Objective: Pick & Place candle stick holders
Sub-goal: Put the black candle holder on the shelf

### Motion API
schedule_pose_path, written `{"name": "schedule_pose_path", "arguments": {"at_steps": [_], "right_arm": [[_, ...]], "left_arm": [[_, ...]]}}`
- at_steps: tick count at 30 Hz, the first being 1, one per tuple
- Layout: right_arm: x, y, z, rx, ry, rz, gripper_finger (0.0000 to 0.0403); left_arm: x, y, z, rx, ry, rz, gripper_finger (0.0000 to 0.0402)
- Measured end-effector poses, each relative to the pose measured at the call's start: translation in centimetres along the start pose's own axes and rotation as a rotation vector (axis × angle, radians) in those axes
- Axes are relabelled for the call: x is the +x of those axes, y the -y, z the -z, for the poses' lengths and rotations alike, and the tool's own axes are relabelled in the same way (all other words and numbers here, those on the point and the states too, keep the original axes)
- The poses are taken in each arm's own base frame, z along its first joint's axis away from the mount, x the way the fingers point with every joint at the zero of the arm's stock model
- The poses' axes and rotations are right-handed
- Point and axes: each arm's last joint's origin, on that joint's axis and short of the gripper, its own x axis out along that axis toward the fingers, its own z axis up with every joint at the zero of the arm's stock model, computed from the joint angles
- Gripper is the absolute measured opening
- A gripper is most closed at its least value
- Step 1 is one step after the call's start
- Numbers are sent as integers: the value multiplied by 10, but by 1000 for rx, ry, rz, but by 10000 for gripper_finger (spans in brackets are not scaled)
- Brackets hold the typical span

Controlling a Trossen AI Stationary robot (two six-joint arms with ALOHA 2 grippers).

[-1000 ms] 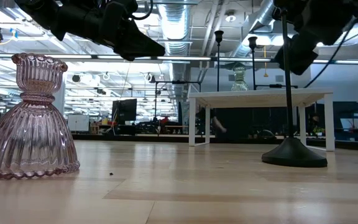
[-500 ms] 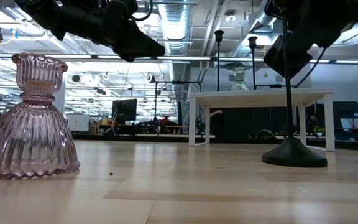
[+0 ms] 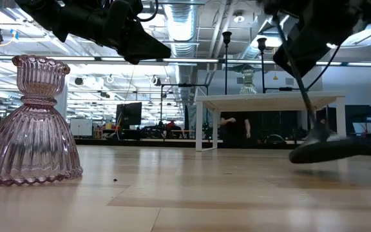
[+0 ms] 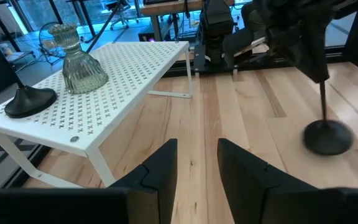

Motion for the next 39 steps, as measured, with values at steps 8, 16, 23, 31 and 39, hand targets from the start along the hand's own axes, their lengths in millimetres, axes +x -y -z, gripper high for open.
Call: {"name": "schedule_pose_path", "arguments": {"at_steps": [8,16,23,31,39], "right_arm": [[-2,-1,0,8,-3,-19,52],[-1,-1,0,8,-7,-25,3],[-1,-2,1,21,-18,-27,25],[-2,4,17,39,-179,33,24],[-4,4,25,60,-291,-30,5]], "left_arm": [[0,0,0,0,0,0,115],[0,0,0,0,0,0,115],[0,0,0,0,0,0,115],[0,0,0,0,0,0,115],[0,0,0,0,0,0,115]]}}
